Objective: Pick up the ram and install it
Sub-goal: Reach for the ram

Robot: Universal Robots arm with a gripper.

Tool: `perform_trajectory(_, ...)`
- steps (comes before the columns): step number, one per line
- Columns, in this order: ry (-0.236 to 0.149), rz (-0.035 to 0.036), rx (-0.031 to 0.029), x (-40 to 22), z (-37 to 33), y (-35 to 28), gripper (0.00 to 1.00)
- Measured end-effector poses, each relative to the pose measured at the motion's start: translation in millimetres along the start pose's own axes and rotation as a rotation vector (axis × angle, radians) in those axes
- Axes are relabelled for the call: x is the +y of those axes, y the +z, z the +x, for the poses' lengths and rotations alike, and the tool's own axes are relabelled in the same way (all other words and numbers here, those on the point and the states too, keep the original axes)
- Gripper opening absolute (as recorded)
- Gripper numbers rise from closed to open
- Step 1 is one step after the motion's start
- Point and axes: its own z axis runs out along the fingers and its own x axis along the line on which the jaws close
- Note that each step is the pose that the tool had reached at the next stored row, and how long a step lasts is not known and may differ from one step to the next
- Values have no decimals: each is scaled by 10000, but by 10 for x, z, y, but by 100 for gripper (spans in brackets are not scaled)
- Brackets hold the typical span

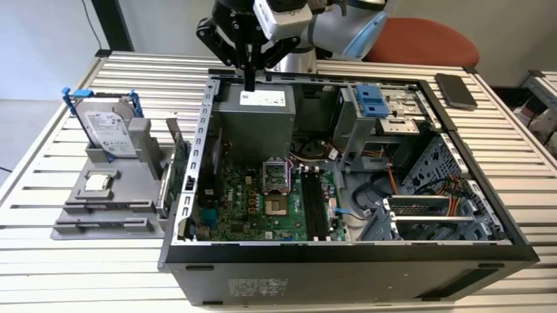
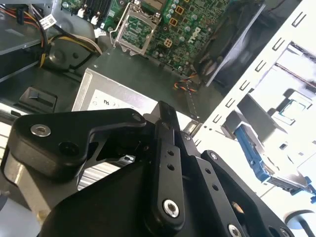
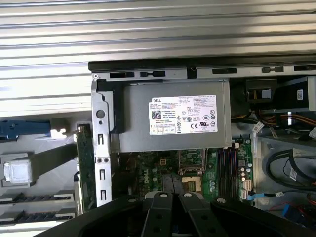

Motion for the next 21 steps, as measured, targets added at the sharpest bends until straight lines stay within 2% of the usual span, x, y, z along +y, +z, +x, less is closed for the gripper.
perform_trajectory(4, 0, 0, 0, 0, 1, 0, 0)
perform_trajectory(9, 0, 0, -2, -3, 46, -1, 0)
perform_trajectory(12, 0, 1, -1, -8, 110, -3, 0)
perform_trajectory(21, -6, 0, -2, -26, 373, -8, 0)
